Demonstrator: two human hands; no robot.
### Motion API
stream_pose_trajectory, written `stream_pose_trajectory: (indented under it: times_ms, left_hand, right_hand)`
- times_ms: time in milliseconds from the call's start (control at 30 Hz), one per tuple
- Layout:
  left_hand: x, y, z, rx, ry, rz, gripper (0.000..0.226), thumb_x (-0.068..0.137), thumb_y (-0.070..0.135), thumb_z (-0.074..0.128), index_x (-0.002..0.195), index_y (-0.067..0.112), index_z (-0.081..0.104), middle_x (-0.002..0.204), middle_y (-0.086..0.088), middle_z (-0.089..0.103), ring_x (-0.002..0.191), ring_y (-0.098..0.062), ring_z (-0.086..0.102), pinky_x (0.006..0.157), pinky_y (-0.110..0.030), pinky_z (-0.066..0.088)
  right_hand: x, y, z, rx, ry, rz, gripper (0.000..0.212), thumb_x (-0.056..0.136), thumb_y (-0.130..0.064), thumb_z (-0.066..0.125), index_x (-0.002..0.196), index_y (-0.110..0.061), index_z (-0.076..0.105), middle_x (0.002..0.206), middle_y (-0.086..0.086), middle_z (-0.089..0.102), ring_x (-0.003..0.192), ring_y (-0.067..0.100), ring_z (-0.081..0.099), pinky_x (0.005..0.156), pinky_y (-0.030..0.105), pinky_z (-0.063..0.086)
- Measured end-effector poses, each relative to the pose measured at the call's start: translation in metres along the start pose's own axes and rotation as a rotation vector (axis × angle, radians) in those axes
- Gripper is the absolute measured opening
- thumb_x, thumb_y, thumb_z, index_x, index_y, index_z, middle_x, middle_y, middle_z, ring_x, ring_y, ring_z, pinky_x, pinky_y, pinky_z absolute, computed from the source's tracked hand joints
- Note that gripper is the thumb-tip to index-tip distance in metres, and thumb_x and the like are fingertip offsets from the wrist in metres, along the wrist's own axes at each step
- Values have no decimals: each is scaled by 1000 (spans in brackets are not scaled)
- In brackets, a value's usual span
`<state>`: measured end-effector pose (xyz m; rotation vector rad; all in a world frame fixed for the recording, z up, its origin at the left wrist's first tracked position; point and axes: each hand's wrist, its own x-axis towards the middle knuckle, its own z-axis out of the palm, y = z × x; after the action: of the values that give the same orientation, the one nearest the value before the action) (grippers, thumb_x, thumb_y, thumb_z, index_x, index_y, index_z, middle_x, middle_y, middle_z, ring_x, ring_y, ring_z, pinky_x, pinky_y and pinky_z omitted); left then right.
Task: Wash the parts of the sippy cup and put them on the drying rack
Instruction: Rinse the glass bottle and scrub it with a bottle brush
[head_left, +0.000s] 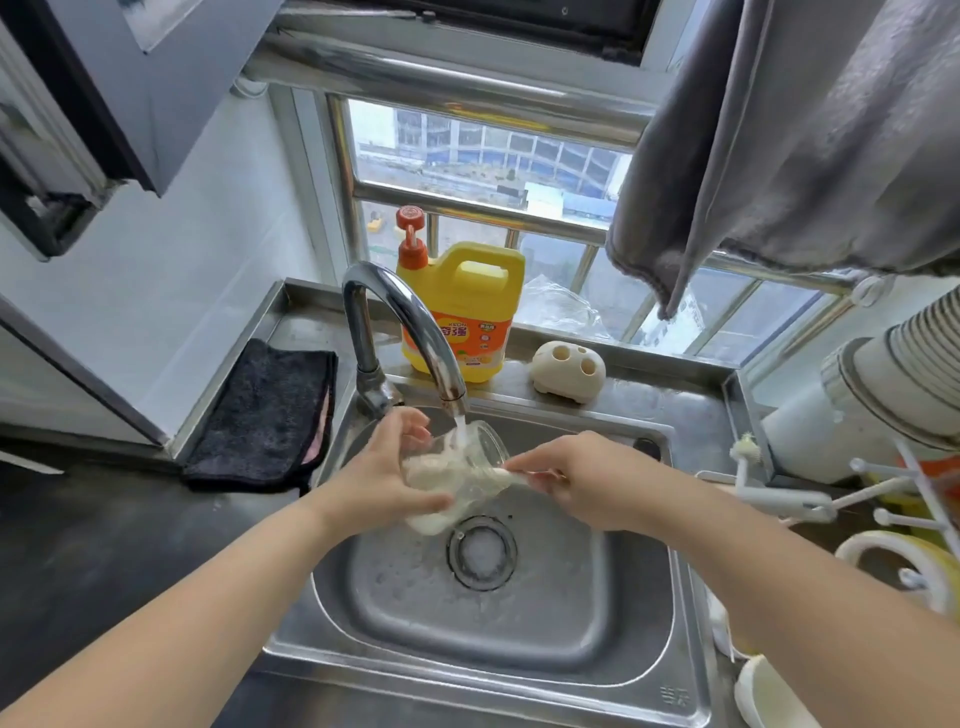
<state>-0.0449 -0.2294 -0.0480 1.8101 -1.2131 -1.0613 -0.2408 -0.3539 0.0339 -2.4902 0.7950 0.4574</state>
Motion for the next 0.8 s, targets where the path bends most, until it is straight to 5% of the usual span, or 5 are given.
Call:
stream_pose_trajectory:
  times_ms: [133, 267, 400, 567, 800]
  left_hand:
    - [-4, -5, 4, 111, 20, 72, 64, 60, 56, 67, 117, 37, 43, 126, 18, 44, 123, -6, 43, 104, -28, 36]
    - [1, -7, 7, 454, -16, 138, 86, 57, 55, 78, 132, 36, 40, 139, 11, 19, 134, -10, 21, 108, -25, 30]
    - [6, -9, 7, 819, 86, 313, 94, 49, 49, 85, 131, 19, 49, 128, -4, 49, 115, -26, 52, 88, -35, 48]
    - [-1, -8, 4, 562, 111, 177, 87, 58, 46, 82, 134, 23, 46, 126, 12, 49, 117, -6, 45, 91, -15, 35]
    - [-2, -4, -1, 343, 52, 73, 81, 55, 37, 88, 126, 23, 52, 111, 15, 57, 102, -3, 55, 92, -22, 45]
  right_hand:
    - [4, 2, 8, 237, -56, 61, 34, 98, -20, 47, 125, -36, 60, 91, -23, 60, 69, -7, 50, 61, 2, 37]
    - [8, 1, 21, 360, -70, 73, 31, 99, -23, 46, 124, -33, 61, 60, -18, 48, 53, -2, 42, 49, 7, 31]
    - [6, -4, 24, 414, -103, 78, 31, 99, -24, 46, 121, -39, 62, 59, -12, 52, 47, -1, 41, 48, 12, 34]
    - [-6, -10, 16, -116, -77, -46, 43, 97, -20, 47, 130, -46, 51, 103, -10, 64, 97, 17, 62, 73, 25, 46]
    - [-2, -31, 5, -680, 103, -175, 47, 91, -5, 44, 136, -17, 40, 111, 7, 52, 96, 30, 58, 59, 34, 29]
